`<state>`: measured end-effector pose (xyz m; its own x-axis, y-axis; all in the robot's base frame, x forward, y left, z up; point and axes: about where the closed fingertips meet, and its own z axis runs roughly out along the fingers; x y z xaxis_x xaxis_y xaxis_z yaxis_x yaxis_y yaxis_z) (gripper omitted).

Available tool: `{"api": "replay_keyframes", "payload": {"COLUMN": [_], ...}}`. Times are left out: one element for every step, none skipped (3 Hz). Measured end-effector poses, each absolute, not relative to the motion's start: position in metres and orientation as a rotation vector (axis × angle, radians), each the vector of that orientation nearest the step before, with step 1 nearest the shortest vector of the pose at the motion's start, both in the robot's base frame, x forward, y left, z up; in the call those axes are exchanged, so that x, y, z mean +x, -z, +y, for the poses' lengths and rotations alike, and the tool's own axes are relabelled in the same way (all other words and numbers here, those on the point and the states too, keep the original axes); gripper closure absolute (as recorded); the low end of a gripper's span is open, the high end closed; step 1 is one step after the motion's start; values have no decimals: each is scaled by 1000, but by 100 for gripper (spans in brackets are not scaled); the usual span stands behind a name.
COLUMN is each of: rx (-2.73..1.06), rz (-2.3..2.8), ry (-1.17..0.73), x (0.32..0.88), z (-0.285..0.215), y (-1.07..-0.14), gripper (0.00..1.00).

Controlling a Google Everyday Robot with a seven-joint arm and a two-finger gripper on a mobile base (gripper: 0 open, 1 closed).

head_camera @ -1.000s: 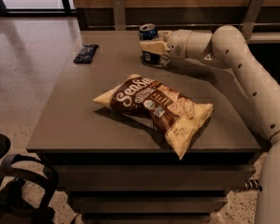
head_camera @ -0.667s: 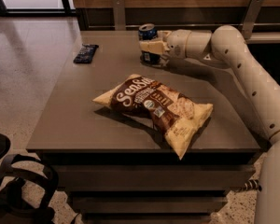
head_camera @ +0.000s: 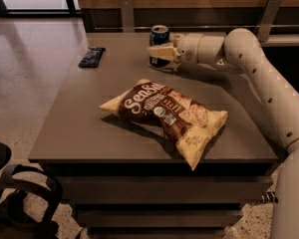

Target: Place pepsi can upright

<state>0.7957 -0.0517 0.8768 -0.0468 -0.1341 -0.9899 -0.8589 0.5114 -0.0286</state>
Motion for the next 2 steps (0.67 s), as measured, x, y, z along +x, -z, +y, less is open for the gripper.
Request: {"api": "replay_keyframes", "payload": {"rx": [-895,-895], "rz": [1525,1525], "ry": [-740,-740], "x": [796,796], "z": [-49,-49], "y": [-876,-876], "gripper": [0,0]}}
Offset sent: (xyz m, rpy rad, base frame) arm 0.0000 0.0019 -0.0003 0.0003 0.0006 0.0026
